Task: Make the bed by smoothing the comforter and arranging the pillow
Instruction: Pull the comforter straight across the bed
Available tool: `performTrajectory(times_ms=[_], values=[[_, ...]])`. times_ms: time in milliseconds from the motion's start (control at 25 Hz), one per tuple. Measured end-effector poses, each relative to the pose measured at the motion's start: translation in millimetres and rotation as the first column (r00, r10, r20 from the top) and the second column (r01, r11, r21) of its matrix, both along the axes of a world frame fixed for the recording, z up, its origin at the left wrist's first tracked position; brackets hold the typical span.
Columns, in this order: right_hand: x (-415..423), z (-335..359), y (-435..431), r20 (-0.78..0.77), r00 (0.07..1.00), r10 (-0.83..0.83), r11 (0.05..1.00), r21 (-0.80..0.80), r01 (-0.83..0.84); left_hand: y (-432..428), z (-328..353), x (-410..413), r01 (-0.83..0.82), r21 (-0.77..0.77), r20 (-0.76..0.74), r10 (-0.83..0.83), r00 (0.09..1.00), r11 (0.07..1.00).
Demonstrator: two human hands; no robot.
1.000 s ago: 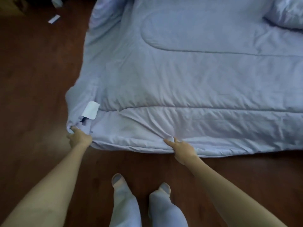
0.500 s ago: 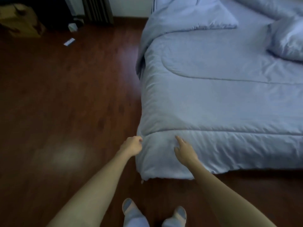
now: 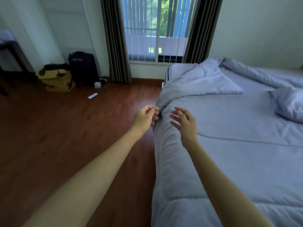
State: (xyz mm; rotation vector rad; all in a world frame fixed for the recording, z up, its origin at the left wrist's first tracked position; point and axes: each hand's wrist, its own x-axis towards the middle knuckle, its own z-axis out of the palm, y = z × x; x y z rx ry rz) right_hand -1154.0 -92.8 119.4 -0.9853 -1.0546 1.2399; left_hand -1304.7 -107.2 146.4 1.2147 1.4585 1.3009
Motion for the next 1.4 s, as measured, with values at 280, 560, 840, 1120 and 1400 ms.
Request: performTrajectory(times_ms=[280, 560, 840, 1120, 1400], values=[[-85.0, 33.5, 164.1, -0.156, 0.985, -0.079, 0.989, 0.109, 0.096, 152.8, 46.2, -87.7, 0.043, 0.088, 0.105, -0.052, 0.993, 0.995], [-134.2, 62.8, 302.5, -0.144, 0.976, -0.160, 0.980, 0.092, 0.175, 304.0, 79.1, -159.6, 0.107, 0.075, 0.016, -0.109, 0.994, 0.991], [-139.4, 39.3, 455.3, -0.107, 0.930, -0.352, 0.928, 0.088, 0.362, 492.9, 69.9, -177.4, 0.399, 0.037, -0.154, -0.389, 0.908, 0.916], [-109.6, 31.5, 555.7, -0.077, 0.776, -0.626, 0.777, 0.029, 0.629, 677.5, 52.8, -143.3, 0.655, -0.066, -0.284, -0.643, 0.711, 0.753], [-8.7, 3.5, 595.2, -0.015, 0.440, -0.898, 0.441, -0.054, 0.896, 767.2, 23.8, 11.1, 0.919, -0.147, -0.343, -0.890, 0.300, 0.367]])
